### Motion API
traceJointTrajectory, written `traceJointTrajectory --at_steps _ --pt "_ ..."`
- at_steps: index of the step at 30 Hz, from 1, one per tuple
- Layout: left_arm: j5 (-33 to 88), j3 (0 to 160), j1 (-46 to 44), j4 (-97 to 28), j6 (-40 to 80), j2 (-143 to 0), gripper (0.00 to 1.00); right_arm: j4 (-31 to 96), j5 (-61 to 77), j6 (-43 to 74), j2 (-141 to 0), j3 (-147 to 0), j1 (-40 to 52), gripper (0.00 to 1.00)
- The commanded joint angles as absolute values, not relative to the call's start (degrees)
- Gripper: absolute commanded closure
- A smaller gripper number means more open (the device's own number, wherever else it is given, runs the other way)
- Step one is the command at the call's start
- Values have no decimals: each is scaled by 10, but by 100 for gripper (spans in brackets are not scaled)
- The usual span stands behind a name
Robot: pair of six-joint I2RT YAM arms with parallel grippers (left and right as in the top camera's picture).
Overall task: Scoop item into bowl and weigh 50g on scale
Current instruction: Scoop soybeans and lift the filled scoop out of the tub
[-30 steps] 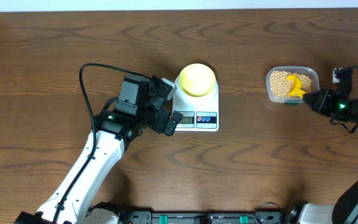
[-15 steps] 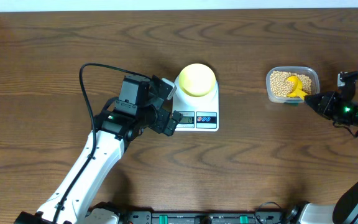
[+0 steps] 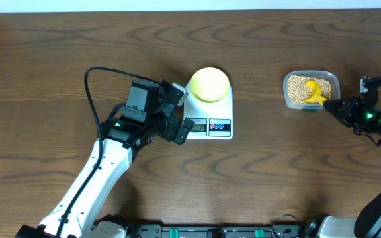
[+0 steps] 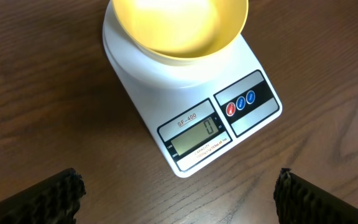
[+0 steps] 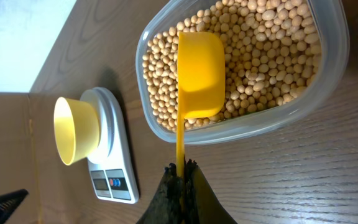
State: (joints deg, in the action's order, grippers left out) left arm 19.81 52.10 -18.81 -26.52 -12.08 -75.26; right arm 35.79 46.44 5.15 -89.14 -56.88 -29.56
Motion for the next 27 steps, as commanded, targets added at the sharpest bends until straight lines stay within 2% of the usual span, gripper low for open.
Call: traceJointTrajectory --at_steps 1,22,27 --pt "203 518 -186 -265 -124 -757 0 355 482 84 -897 -565 -301 99" --pt "203 518 -186 -265 -124 -757 0 352 485 159 -897 -565 -327 99" --pt "203 518 -185 -265 -124 -757 0 351 523 158 -897 -565 -341 99"
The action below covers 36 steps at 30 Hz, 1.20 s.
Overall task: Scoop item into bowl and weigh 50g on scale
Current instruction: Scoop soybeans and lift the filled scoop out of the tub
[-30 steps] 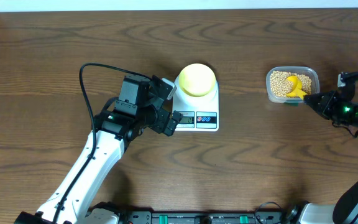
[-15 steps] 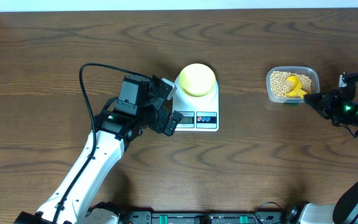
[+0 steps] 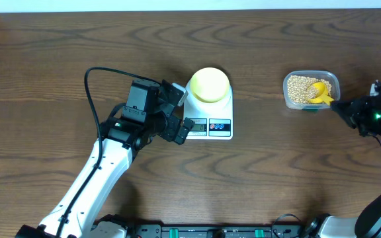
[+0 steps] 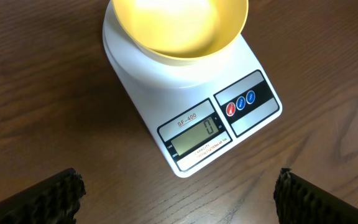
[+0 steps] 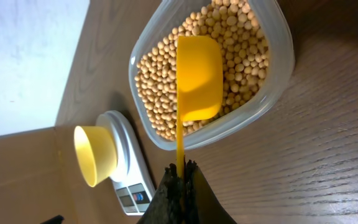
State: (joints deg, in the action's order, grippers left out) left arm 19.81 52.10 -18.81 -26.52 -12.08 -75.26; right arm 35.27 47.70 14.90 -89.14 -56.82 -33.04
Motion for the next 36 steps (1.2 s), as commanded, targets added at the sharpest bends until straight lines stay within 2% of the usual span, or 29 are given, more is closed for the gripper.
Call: traceJointTrajectory --at_steps 1,17,29,36 --pt "203 518 -185 -265 -124 -757 0 351 530 158 -897 -565 -343 99" --pt "203 518 -186 -265 -124 -757 0 351 715 174 -897 -565 -405 99" --pt "203 518 -185 -265 -124 -757 0 353 780 184 -897 -565 -400 99" --pt "203 518 -186 -265 -124 -757 0 353 792 188 -897 -565 -344 99"
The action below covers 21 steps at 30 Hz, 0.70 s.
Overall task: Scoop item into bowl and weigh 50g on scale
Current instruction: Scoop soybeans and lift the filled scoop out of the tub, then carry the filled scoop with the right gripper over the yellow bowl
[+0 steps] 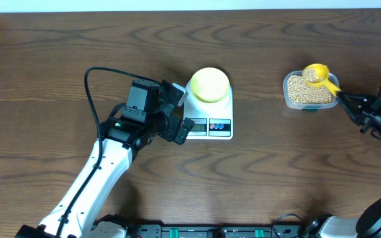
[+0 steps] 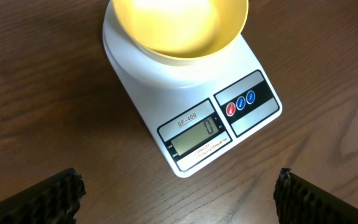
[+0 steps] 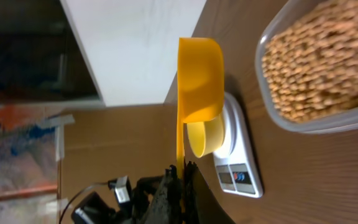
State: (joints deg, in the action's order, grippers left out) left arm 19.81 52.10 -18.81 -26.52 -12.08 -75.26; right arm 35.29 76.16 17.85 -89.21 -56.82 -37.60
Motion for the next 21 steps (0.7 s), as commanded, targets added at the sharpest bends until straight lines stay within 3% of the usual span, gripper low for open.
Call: traceJointTrajectory --at_steps 1,21 --pt "203 518 -185 -265 -124 -757 0 352 792 190 -897 -565 -335 99" --pt "203 518 -185 -265 -124 -757 0 136 718 433 -897 -565 -150 99"
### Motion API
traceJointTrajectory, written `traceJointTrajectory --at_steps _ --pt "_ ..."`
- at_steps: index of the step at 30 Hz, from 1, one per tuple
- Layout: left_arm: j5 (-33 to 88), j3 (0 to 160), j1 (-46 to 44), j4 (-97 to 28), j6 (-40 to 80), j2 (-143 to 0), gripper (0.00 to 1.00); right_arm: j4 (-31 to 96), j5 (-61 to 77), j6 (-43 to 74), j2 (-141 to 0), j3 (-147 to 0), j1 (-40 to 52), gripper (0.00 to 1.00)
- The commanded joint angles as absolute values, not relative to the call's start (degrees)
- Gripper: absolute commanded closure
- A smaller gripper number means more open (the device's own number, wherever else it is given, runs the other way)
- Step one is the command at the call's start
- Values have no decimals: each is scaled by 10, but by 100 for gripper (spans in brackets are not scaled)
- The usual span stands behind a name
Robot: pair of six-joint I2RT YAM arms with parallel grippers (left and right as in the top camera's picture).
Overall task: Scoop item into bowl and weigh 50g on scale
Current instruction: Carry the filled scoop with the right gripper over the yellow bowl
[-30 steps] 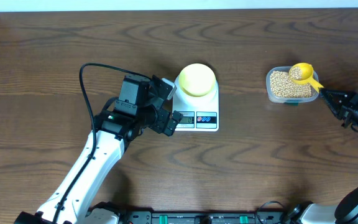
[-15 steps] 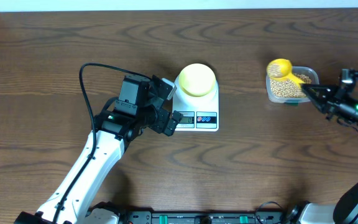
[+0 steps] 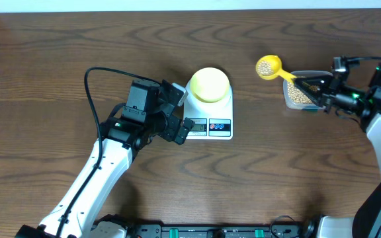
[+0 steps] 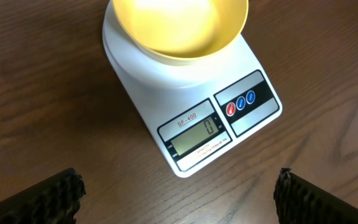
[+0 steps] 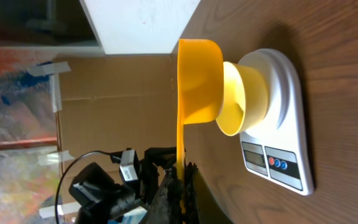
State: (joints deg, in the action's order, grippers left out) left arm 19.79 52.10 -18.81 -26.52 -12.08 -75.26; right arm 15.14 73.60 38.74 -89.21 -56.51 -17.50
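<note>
A yellow bowl [image 3: 209, 84] stands empty on the white scale [image 3: 210, 123], whose display [image 4: 196, 135] reads 0. My right gripper [image 3: 313, 89] is shut on the handle of a yellow scoop [image 3: 268, 67] loaded with soybeans, held in the air between the bowl and the clear bean container [image 3: 302, 97]. In the right wrist view the scoop [image 5: 199, 81] hangs in front of the bowl [image 5: 241, 98]. My left gripper [image 3: 175, 112] rests open just left of the scale, its fingertips [image 4: 55, 193] wide apart with nothing between them.
The left arm [image 3: 98, 165] and its black cable [image 3: 94, 86] lie left of the scale. The right arm reaches in from the right edge. Brown wooden table [image 3: 276, 178] all around.
My right gripper has moved left with the scoop: the scoop was above the bean container's far edge and now hangs to the left of it, nearer the bowl. The left arm is unchanged.
The scoop lay in the beans with my right gripper shut on its handle. It then sat tilted further into the beans at the container's right. Later it was up above the container with beans in it, and now it is partway to the bowl. Scale reads 0 throughout.
</note>
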Motion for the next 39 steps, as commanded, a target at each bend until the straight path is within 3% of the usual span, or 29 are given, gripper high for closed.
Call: traceJointTrajectory --at_steps 1,14,23,39 --pt "203 518 -186 -265 -124 -757 0 128 707 440 -897 -565 -140 99" --pt "203 518 -185 -265 -124 -757 0 23 571 430 -897 -565 -17 99" --pt "203 518 -185 -265 -124 -757 0 21 481 291 -897 -565 57 99" --pt "203 518 -186 -265 -124 -757 0 28 344 206 -897 -565 139 99"
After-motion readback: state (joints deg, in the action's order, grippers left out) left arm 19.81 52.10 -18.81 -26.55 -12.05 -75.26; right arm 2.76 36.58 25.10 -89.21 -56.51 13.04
